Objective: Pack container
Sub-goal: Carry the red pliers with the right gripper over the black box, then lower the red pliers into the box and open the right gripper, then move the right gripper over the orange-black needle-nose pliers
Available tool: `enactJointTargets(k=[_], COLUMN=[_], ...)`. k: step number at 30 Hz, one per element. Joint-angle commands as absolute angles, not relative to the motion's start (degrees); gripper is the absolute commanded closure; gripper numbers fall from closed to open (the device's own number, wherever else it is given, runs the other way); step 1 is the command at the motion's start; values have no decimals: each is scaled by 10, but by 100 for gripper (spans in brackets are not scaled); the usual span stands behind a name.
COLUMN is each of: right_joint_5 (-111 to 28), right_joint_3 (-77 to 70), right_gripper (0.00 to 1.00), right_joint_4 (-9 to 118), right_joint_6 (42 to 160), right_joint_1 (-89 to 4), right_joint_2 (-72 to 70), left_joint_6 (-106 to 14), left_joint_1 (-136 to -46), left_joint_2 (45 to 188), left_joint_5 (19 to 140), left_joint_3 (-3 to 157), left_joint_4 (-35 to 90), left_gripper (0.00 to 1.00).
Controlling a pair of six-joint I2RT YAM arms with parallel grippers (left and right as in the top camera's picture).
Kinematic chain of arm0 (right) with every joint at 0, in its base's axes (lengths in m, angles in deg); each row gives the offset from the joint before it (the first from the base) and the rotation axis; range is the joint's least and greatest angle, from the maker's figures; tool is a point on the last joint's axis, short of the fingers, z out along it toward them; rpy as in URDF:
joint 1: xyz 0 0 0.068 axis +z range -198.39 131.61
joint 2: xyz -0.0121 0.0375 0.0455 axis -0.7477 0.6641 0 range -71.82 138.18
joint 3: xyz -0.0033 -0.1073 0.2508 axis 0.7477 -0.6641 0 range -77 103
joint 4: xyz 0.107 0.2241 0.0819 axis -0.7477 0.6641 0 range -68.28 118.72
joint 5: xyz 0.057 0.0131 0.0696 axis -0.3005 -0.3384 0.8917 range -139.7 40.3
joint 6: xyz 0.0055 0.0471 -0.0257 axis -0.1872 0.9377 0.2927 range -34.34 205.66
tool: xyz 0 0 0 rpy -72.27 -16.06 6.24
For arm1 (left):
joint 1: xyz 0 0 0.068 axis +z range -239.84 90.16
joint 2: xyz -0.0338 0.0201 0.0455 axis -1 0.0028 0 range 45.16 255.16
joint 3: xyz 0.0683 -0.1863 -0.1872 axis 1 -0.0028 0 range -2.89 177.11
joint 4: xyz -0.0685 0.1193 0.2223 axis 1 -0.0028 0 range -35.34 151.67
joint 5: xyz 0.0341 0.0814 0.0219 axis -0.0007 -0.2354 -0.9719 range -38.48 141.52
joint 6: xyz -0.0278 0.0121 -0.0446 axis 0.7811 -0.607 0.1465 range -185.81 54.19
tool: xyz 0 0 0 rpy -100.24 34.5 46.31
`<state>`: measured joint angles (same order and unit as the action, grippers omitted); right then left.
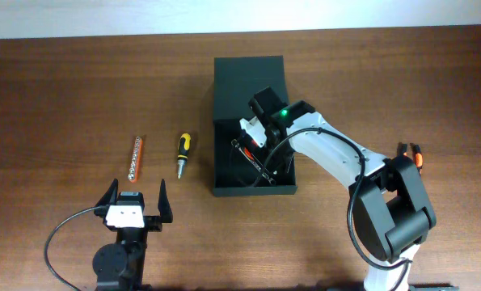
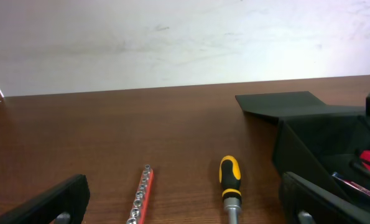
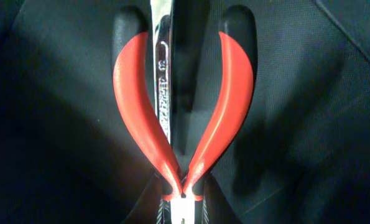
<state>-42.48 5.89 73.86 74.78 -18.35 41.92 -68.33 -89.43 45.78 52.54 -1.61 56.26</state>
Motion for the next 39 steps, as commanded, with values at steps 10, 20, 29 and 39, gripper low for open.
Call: enactJointTargets(k=[10,20,29,39], right_joint_5=[-417,-418,-500,-570], right_joint_3=[56,115,343,498], right_gripper=[77,14,1,1], right_joint_4=[733,758,885,1059], right_joint_6=[756,756,783,935], right_joint_1=[-184,-185,-206,-381], right_joint_2=[420,420,420,420], left_joint_6=[-678,-678,-678,-678], left_joint_1=[-892,-892,-892,-892], left_joint_2=[455,455,455,455], left_joint_5=[521,521,521,521], left_joint_3=[-20,-20,-20,-20], left_joint_4=[562,562,562,562], left_gripper=[1,1,1,1])
